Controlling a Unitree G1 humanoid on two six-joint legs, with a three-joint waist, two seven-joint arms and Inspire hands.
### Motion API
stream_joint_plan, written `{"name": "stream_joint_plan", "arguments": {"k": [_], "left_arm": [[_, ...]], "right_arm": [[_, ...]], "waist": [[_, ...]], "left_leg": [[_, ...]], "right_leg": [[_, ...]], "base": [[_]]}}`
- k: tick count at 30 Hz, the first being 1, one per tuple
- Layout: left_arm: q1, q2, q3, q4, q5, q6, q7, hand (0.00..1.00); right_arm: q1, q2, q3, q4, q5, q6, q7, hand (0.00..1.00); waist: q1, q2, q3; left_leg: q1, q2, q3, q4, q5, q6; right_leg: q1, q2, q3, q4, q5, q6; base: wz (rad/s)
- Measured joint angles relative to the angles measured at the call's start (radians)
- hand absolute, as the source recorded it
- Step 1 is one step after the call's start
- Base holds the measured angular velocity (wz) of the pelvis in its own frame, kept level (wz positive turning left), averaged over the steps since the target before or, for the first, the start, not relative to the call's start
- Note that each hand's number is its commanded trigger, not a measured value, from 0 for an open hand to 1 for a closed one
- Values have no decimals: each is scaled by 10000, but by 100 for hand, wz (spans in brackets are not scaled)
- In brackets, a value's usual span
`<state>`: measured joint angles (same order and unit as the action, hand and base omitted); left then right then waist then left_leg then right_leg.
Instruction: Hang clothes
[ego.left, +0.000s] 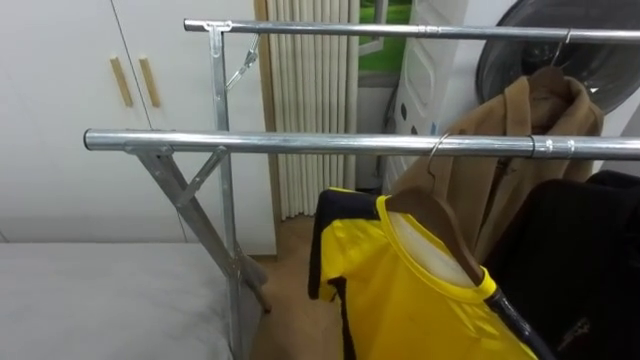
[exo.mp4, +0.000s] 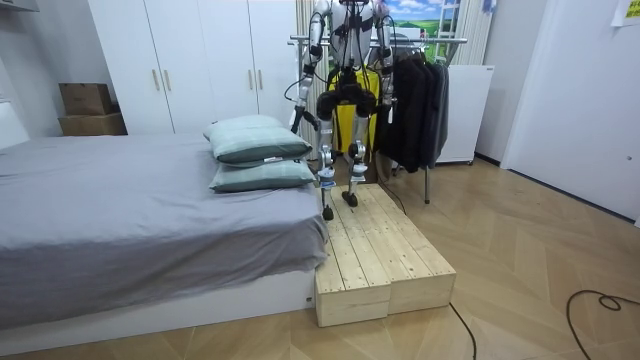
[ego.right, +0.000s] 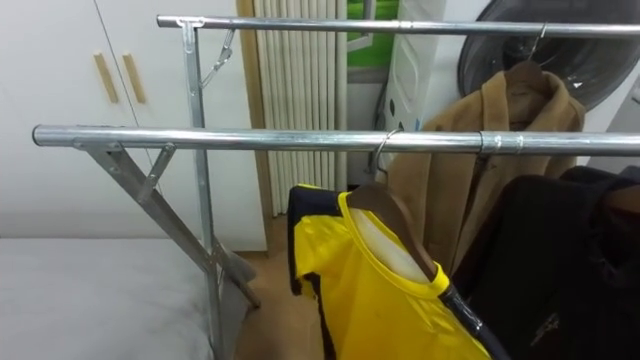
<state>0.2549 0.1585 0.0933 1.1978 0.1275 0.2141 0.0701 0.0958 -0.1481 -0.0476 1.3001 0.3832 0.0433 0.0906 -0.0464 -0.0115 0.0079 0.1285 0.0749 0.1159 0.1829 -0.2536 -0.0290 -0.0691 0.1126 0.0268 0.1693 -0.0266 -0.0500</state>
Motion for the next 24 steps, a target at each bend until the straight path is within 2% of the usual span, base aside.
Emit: {"name": "stream_joint_plan", "arguments": {"k": [8, 12, 19, 24], "left_arm": [[-10, -169, 3, 5, 333, 0, 337, 0], [-12, -169, 0, 4, 472, 9, 325, 0], [-38, -144, 38, -81, 1501, 213, 3, 0], [-116, -122, 29, -82, 1489, 214, -80, 0]], "right_arm": [[17, 33, 66, -395, -1261, -21, -532, 0], [-2, 23, 108, -588, -2000, -36, -574, 0], [-62, -6, 244, -894, -3226, -1, -656, 0], [-56, -8, 266, -940, -3416, -24, -780, 0]], "waist": [[8, 70, 9], [10, 78, 10], [35, 98, -28], [181, 132, -28]], "left_leg": [[-21, -4, -85, 0, 3, -1], [-39, -5, -88, 4, 1, 0], [-77, -6, -87, 22, -1, 2], [-74, -4, -94, 29, 0, -5]], "right_leg": [[-3, -4, -32, -1, -22, -1], [-18, -5, -37, 3, -28, -4], [-44, -3, -30, 0, -27, -5], [-36, 2, -38, -3, -25, -9]], "base": [[1], [0], [0], [0]]}}
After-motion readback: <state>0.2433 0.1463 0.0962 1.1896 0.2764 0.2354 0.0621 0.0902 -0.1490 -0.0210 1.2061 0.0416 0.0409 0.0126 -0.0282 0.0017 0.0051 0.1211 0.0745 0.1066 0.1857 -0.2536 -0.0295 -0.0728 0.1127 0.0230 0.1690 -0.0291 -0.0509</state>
